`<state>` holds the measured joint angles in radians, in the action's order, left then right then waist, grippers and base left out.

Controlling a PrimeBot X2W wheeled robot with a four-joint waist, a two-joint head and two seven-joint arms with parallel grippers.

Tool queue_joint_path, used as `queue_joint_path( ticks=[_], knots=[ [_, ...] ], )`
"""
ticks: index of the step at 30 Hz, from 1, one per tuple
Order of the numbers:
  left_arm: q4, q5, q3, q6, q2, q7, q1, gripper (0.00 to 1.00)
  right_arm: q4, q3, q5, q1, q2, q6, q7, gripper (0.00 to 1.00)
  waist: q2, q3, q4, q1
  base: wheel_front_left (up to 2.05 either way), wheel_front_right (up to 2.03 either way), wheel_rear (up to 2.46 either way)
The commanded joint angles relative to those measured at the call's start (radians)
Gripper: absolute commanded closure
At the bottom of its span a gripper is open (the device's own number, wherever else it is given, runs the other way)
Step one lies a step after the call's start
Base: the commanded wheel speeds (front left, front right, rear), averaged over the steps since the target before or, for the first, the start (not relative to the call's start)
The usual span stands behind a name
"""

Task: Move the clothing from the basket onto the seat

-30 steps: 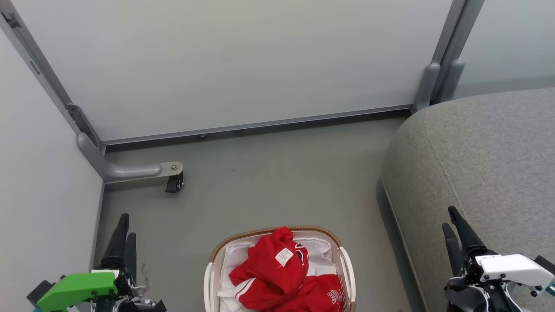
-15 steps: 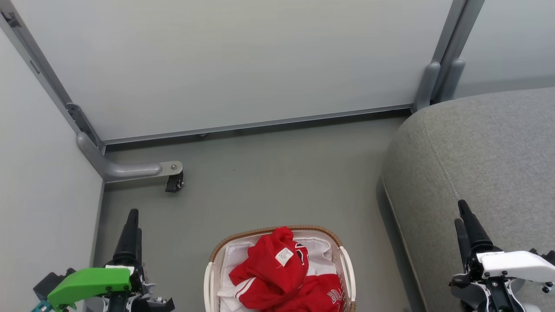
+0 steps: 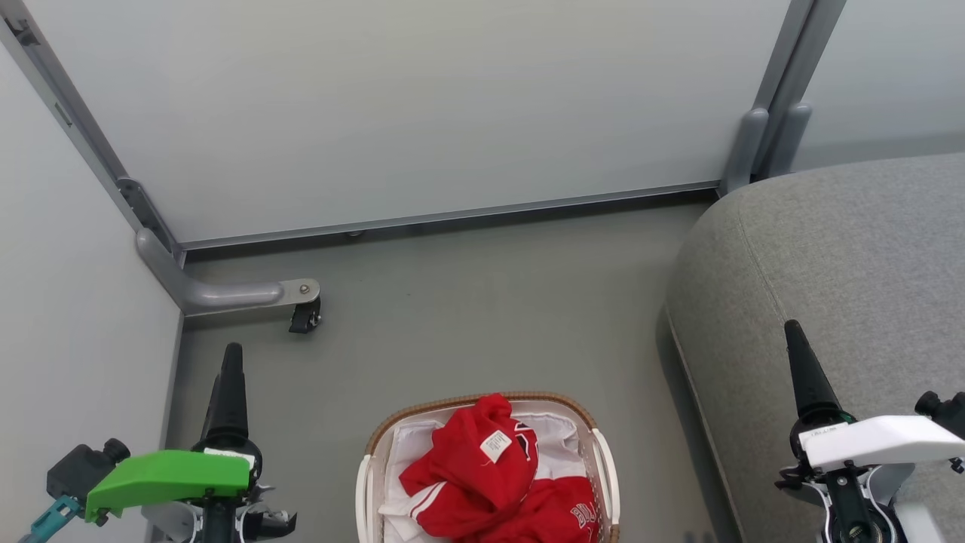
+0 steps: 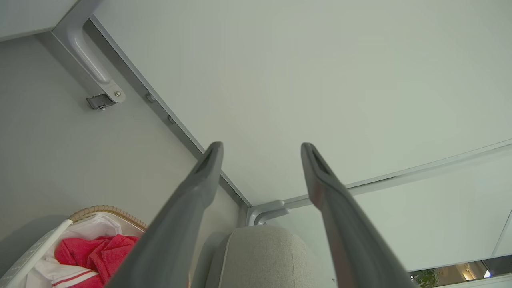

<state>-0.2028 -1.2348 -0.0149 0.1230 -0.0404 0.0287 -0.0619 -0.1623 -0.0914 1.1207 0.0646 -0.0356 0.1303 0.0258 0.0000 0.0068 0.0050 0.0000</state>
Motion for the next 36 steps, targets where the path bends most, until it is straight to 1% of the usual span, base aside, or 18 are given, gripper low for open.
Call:
queue_joint_path(
  ticks=[1, 7, 13, 23, 36],
  knots=[
    [0.022, 0.056, 0.005, -0.005, -0.006, 0.010, -0.013, 0.00, 0.027, 0.008, -0.062, -0.001, -0.008, 0.000, 0.013, 0.00, 0.0000, 0.000, 0.001, 0.0000, 0.00, 0.00, 0.00],
    [0.033, 0.190, 0.026, -0.022, -0.007, 0.031, -0.002, 0.00, 0.038, 0.015, -0.184, -0.008, -0.009, 0.000, 0.034, 0.00, 0.0000, -0.002, 0.003, 0.0000, 0.00, 0.00, 0.00],
    [0.026, 0.301, 0.043, -0.035, -0.007, 0.052, 0.017, 0.00, 0.029, 0.025, -0.285, -0.018, -0.010, 0.000, 0.054, 0.00, 0.0000, -0.003, 0.005, 0.0000, 0.00, 0.00, 0.00],
    [-0.003, 0.428, 0.049, -0.044, -0.008, 0.083, 0.047, 0.00, 0.005, 0.039, -0.431, -0.031, -0.011, 0.000, 0.085, 0.00, 0.0000, -0.006, 0.006, 0.0000, 0.00, 0.00, 0.00],
    [-0.027, 0.568, 0.063, -0.047, -0.010, 0.118, 0.063, 0.00, -0.004, 0.058, -0.580, -0.039, -0.013, 0.000, 0.121, 0.00, 0.0000, -0.004, 0.007, 0.0000, 0.00, 0.00, 0.00]
  ],
)
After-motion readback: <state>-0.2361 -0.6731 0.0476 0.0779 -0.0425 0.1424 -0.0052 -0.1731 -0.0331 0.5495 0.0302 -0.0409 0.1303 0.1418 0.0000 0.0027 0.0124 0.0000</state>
